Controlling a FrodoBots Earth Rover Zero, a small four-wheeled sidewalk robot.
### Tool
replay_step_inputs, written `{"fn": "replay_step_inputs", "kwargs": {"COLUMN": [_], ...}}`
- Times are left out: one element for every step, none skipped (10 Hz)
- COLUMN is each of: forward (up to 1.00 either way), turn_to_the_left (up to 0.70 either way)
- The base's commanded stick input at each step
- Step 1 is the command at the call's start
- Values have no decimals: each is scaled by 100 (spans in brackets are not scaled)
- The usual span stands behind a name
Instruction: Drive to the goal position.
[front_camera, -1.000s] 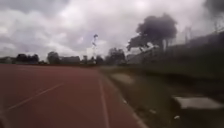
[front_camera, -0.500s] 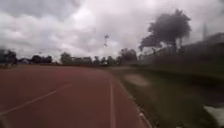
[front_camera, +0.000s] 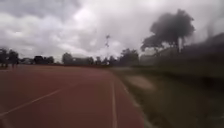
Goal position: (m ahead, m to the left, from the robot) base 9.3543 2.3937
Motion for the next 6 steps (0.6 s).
{"fn": "replay_step_inputs", "kwargs": {"forward": [85,85,85,85,85,85], "turn_to_the_left": [35,29,15,1,1,1]}}
